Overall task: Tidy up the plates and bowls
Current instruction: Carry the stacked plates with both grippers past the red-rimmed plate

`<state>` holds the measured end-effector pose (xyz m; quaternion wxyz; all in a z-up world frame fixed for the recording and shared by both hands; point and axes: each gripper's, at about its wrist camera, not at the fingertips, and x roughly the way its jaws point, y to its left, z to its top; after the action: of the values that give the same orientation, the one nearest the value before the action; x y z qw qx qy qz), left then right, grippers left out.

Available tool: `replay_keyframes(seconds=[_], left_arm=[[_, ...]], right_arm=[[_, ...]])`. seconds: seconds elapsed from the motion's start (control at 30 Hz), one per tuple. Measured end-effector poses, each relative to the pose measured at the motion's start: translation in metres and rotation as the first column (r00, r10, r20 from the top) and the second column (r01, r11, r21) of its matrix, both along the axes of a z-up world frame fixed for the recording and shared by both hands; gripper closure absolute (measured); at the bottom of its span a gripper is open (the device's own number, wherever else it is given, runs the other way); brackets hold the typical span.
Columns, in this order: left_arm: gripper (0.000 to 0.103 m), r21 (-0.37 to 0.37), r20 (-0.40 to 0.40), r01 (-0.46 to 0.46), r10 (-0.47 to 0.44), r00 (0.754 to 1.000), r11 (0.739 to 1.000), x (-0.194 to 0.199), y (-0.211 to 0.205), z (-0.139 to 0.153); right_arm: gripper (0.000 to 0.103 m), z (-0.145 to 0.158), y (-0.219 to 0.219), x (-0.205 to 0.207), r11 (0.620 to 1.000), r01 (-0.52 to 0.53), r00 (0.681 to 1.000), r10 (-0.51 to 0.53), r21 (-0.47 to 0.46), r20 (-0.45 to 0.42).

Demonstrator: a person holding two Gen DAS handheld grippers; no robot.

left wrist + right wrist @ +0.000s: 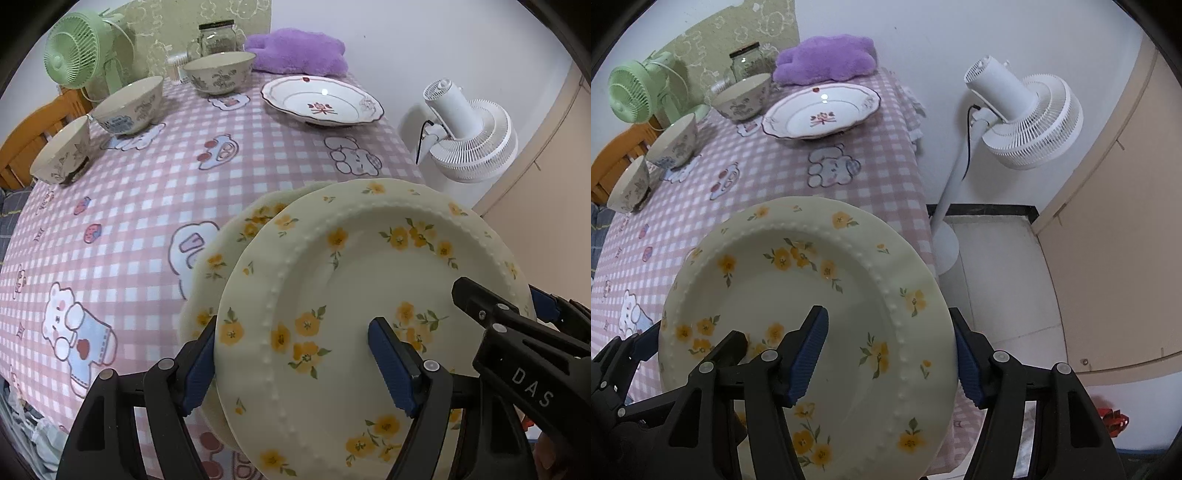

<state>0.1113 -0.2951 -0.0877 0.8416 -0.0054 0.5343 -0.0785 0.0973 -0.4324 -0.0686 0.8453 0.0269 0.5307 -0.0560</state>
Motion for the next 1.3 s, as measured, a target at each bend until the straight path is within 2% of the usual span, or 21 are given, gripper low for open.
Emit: replay_keyframes(seconds=[0.37, 0.73, 0.97, 1.23, 1.3], left_arm=[[0.024, 0.004, -0.033, -0.032, 0.032, 0.999, 0.999, 0.010, -0.006, -0.015], [0.021, 0.063, -0.020, -0.044, 0.045, 0.999, 0.997, 0.014, -0.009, -0.015], [0.021, 0.158, -0.006, -0.017, 0.019, 1.000, 0.987, 0.012, -0.013, -0.015], [0.021, 0.146, 0.026, -0.026, 0.022, 0.999, 0.989, 0.011, -0.005, 0.001], [0.020, 0.145, 0.027, -0.023, 0.019, 0.999, 0.989, 0.010, -0.004, 0.002]], right_arm=[[0.043, -0.013, -0.010, 0.011, 1.000, -0.010, 0.999, 0.010, -0.001, -0.033], [0.044, -0.019, -0.009, 0.019, 1.000, -0.026, 0.999, 0.025, -0.007, -0.040], [0.044, -0.018, -0.006, 0.017, 0.999, -0.039, 0.998, 0.038, -0.022, -0.042], [0.045, -0.003, -0.014, 0.009, 0.999, -0.018, 1.000, 0.018, -0.038, -0.004], [0.066, -0.002, -0.011, 0.010, 0.999, -0.038, 0.999, 0.038, -0.032, 0.002]])
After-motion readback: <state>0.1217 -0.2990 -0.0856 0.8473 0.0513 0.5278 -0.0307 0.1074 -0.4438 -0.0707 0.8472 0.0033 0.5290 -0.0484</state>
